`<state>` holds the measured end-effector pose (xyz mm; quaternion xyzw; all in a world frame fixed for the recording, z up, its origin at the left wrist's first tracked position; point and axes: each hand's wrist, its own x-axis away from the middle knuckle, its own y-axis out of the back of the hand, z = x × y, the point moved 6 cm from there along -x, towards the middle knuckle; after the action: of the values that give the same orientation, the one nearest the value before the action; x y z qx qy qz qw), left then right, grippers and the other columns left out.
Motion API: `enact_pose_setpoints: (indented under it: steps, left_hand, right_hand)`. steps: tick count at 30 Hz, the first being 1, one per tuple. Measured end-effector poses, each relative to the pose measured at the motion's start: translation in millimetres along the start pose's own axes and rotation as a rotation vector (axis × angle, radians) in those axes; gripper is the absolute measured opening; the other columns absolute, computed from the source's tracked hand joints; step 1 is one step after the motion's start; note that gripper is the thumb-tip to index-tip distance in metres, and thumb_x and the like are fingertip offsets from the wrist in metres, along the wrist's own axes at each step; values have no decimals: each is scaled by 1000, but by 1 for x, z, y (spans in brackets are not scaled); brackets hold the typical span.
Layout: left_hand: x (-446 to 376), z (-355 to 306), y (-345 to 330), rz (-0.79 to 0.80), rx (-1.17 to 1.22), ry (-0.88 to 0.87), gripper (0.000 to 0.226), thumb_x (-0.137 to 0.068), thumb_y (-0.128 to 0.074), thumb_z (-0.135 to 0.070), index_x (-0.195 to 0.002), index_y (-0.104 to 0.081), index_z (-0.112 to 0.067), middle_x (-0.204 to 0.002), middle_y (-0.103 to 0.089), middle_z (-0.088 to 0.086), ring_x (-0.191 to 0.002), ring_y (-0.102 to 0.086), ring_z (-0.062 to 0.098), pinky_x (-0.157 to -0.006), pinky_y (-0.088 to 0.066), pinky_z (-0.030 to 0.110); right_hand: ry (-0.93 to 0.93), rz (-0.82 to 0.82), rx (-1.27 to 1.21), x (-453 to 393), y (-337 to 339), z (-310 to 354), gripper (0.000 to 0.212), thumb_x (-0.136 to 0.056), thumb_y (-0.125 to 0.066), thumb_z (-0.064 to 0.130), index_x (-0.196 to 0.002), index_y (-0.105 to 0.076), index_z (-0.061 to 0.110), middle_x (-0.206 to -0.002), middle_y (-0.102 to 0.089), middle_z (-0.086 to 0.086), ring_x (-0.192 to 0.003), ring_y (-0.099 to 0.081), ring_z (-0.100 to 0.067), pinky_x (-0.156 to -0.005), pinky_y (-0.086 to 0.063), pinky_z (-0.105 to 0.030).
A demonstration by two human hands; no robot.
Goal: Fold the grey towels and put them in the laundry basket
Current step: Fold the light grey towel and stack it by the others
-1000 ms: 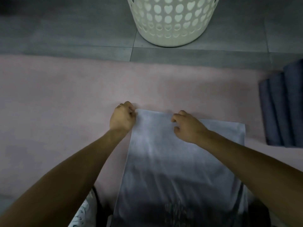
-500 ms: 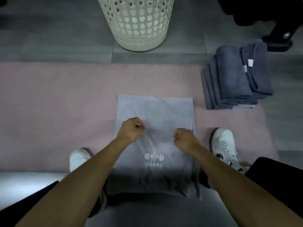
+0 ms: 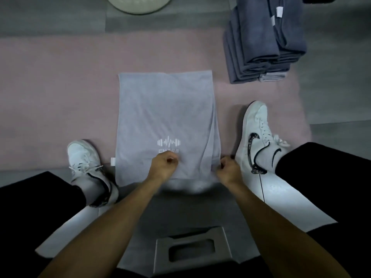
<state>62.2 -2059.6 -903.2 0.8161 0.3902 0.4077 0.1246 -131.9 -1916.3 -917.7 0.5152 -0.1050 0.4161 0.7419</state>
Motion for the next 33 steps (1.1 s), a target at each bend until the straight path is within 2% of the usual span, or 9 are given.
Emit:
enact_pose_setpoints:
  steps: [4,7,9,11,15,18,20,25,33]
  left_hand:
    - [8,-4,-26,66,-106,-51,12,-85,-65,-11,-83,-73,-20,-93,-73,-2,-90,-67,16,-88,-50,26]
    - [10,-15,-51,131,-137,-40,10,-85,-69,-21,-77,-67,-24,-86,-70,-5,-85,-65,14,-82,-50,25]
    - [11,-23,-72,169,-156,-34,16,-85,-71,-30,-75,-64,-19,-80,-67,-3,-74,-61,10,-72,-48,22]
    - [12,-28,-87,125,-138,-3,20,-83,-73,-30,-72,-63,-16,-73,-64,0,-67,-58,11,-66,-46,24]
    - [24,-37,-91,-82,7,-137,1,-82,-69,-10,-83,-68,-10,-77,-67,1,-71,-59,14,-69,-48,25]
    - [37,-51,-84,-120,-45,-445,17,-80,-67,-2,-96,-72,-6,-84,-60,-6,-74,-54,4,-72,-47,17]
    - [41,-56,-85,-75,-90,-534,24,-81,-66,-4,-104,-73,-6,-86,-58,-5,-76,-54,5,-74,-45,14]
    - [49,-61,-85,-46,0,-556,29,-85,-59,1,-112,-70,-3,-89,-59,3,-80,-55,4,-76,-41,4]
    - [44,-63,-61,-205,60,-476,11,-83,-73,-9,-93,-76,-9,-83,-70,4,-72,-63,12,-69,-49,16]
  right_hand:
    - [-56,64,81,-1,-10,-12,37,-90,-60,26,-121,-55,6,-118,-59,-17,-110,-57,-36,-93,-47,-42]
    - [-160,163,-52,-4,-20,-29,25,-90,-63,19,-111,-63,6,-118,-62,-17,-110,-58,-35,-96,-47,-39]
    - [-253,181,-249,-2,-17,-38,9,-88,-63,4,-96,-65,2,-113,-64,-24,-92,-63,-36,-80,-56,-33]
    - [-325,262,-440,3,-11,-40,13,-88,-62,-4,-100,-63,-5,-105,-65,-23,-78,-64,-30,-58,-57,-27]
    - [-290,423,-596,10,5,-29,17,-86,-63,-7,-97,-66,7,-103,-67,-16,-94,-68,-29,-75,-58,-29]
    - [-274,421,-768,11,12,-23,20,-82,-69,-7,-97,-66,4,-94,-70,-20,-80,-71,-28,-70,-60,-29]
    - [-250,445,-834,12,15,-15,25,-81,-70,-6,-104,-63,0,-88,-71,-20,-71,-72,-26,-66,-59,-27]
    - [-209,464,-881,18,23,-4,29,-82,-68,-8,-109,-59,-4,-89,-71,-23,-70,-73,-23,-64,-58,-25]
    - [-16,402,-716,21,34,15,19,-83,-65,-11,-82,-60,7,-75,-67,-10,-65,-69,-23,-69,-61,-30]
